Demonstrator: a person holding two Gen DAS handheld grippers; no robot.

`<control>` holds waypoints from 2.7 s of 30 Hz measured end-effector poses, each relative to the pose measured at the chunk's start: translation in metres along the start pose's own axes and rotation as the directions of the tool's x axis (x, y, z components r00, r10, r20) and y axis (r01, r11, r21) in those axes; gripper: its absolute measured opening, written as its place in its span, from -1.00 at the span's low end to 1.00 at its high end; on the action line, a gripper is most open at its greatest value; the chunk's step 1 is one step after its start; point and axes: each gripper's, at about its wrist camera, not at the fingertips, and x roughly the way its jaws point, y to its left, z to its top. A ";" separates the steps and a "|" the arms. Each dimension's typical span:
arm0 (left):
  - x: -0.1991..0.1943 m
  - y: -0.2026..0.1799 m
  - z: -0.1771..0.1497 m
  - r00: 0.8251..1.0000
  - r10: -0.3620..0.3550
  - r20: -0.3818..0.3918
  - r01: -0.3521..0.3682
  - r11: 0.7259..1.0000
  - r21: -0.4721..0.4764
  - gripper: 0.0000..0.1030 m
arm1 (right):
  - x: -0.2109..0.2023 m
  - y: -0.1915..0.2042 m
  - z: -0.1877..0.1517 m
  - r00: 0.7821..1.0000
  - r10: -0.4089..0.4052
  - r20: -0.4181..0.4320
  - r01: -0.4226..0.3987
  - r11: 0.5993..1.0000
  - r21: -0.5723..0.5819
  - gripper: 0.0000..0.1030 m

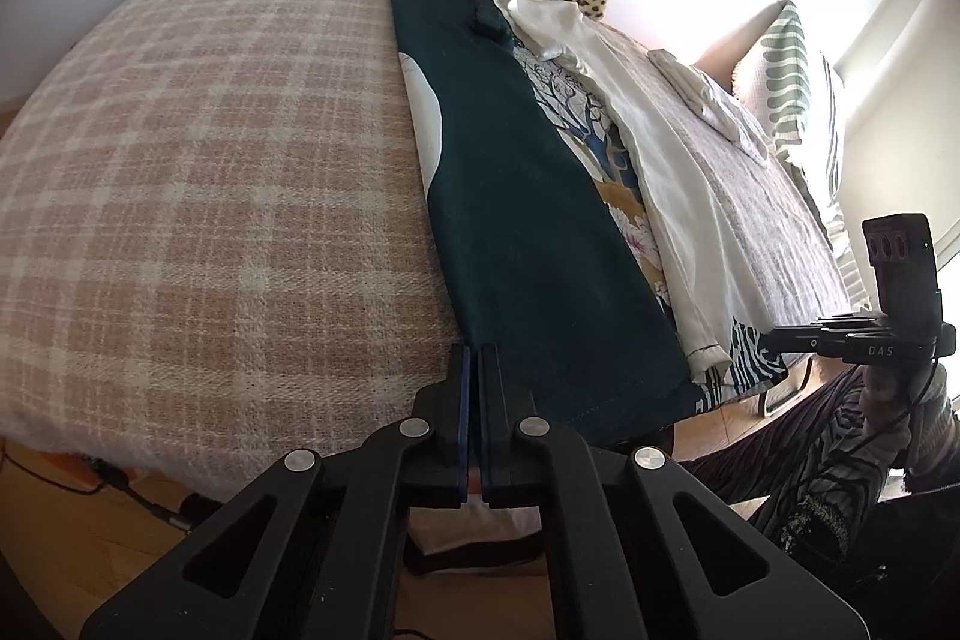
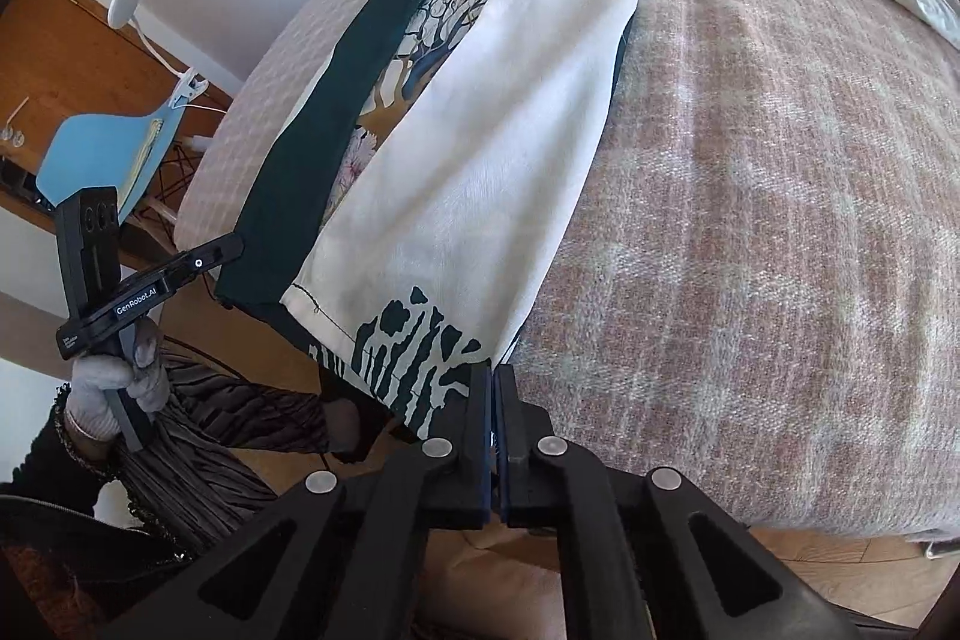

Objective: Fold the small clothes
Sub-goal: 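Grasp the T-shirt hem with the left gripper while the right gripper grasps it too, then lift the hem and fold it toward the collar with both grippers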

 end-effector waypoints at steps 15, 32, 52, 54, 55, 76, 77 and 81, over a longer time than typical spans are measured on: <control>0.001 0.003 -0.004 0.994 -0.079 -0.079 0.073 0.994 -0.083 -0.63 | -0.003 -0.017 -0.005 0.995 0.102 0.013 -0.103 0.991 0.086 -0.22; 0.004 0.001 -0.003 0.995 -0.063 -0.081 0.059 0.997 -0.056 -0.80 | 0.001 -0.024 -0.006 0.994 0.103 0.019 -0.105 0.989 0.103 -0.88; -0.015 -0.009 0.026 0.982 -0.189 0.022 0.190 0.980 -0.053 -0.99 | -0.017 -0.032 0.010 0.950 0.291 0.118 -0.306 0.941 0.147 -1.00; -0.019 -0.010 0.035 0.980 -0.193 0.054 0.196 0.979 -0.049 -0.99 | -0.023 -0.035 0.017 0.942 0.304 0.139 -0.324 0.934 0.153 -1.00; -0.020 -0.010 0.041 0.978 -0.198 0.068 0.201 0.978 -0.047 -0.99 | -0.025 -0.036 0.020 0.940 0.309 0.147 -0.330 0.932 0.151 -1.00; 0.043 0.006 0.151 0.992 -0.076 0.103 0.078 0.997 -0.016 -0.99 | -0.003 -0.078 0.161 0.946 0.222 0.235 -0.274 0.936 0.219 -1.00; 0.048 0.009 0.154 0.993 -0.064 0.099 0.067 0.998 -0.021 -0.99 | 0.002 -0.083 0.166 0.949 0.213 0.231 -0.266 0.936 0.232 -1.00; 0.066 0.018 0.157 0.996 -0.045 0.074 0.048 0.998 -0.041 -0.99 | 0.019 -0.096 0.178 0.953 0.215 0.213 -0.268 0.927 0.263 -1.00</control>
